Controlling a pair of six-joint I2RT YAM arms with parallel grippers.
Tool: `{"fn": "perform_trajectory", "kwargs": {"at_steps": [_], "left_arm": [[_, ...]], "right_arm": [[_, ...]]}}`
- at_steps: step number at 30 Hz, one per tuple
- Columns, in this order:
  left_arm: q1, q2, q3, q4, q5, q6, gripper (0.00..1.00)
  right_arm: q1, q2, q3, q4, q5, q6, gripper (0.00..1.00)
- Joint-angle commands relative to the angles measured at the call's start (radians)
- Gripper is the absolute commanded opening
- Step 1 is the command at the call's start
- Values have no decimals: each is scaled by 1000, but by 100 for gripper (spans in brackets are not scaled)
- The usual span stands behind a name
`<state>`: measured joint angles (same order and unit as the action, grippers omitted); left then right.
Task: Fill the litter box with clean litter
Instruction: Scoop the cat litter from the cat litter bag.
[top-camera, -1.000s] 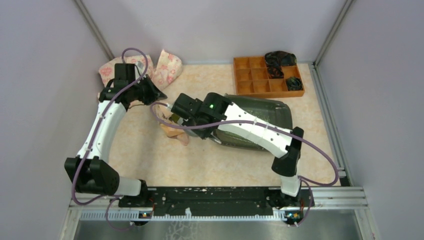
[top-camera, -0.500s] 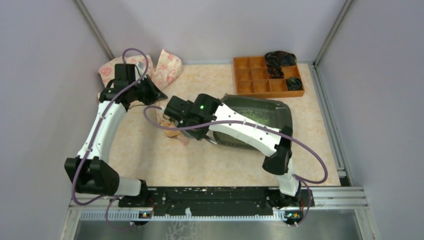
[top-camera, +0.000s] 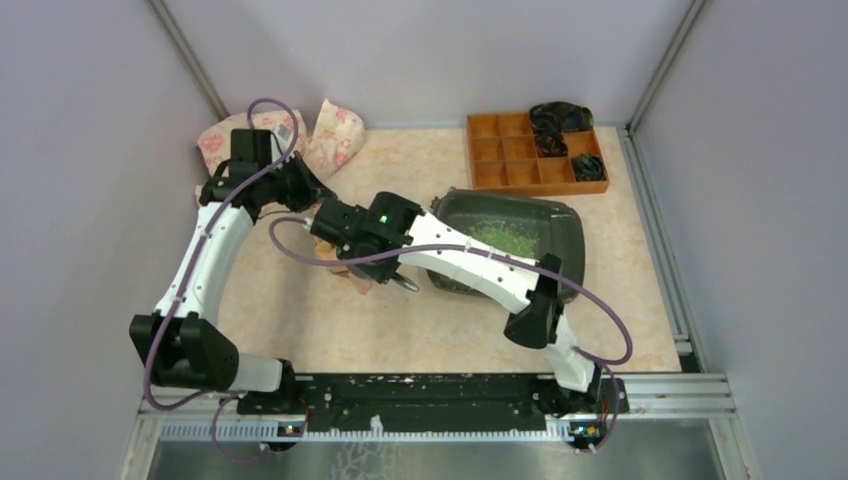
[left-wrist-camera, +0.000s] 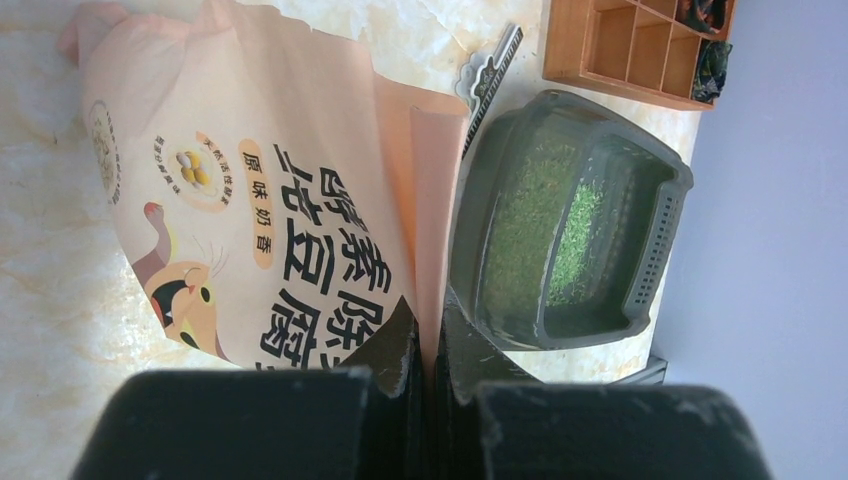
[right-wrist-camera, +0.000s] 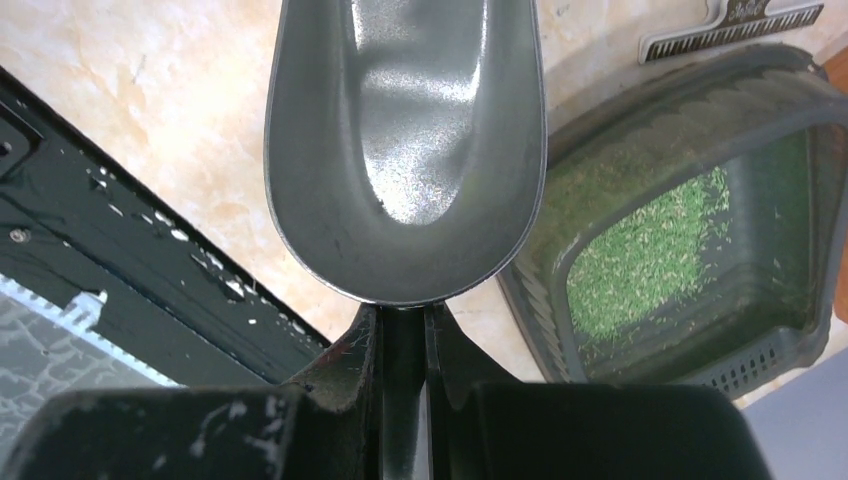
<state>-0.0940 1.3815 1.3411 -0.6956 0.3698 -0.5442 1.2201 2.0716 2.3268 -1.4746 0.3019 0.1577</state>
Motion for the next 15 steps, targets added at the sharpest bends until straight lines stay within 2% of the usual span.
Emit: {"fn": "perform_trajectory", "kwargs": {"at_steps": [1, 6, 11, 15], "left_arm": [[-4, -34, 2, 42, 34, 16, 4], [-4, -43, 11, 30, 37, 17, 4], [-4, -66, -5, 37, 62, -6, 4], [-4, -100, -20, 46, 76, -32, 3]], "right_arm": [[-20, 44, 160, 25, -3, 13, 0], [-35, 93, 262, 31, 19, 36, 0], [-42, 84, 254, 99, 16, 73, 0], [-43, 64, 172, 193, 37, 113, 0]]}}
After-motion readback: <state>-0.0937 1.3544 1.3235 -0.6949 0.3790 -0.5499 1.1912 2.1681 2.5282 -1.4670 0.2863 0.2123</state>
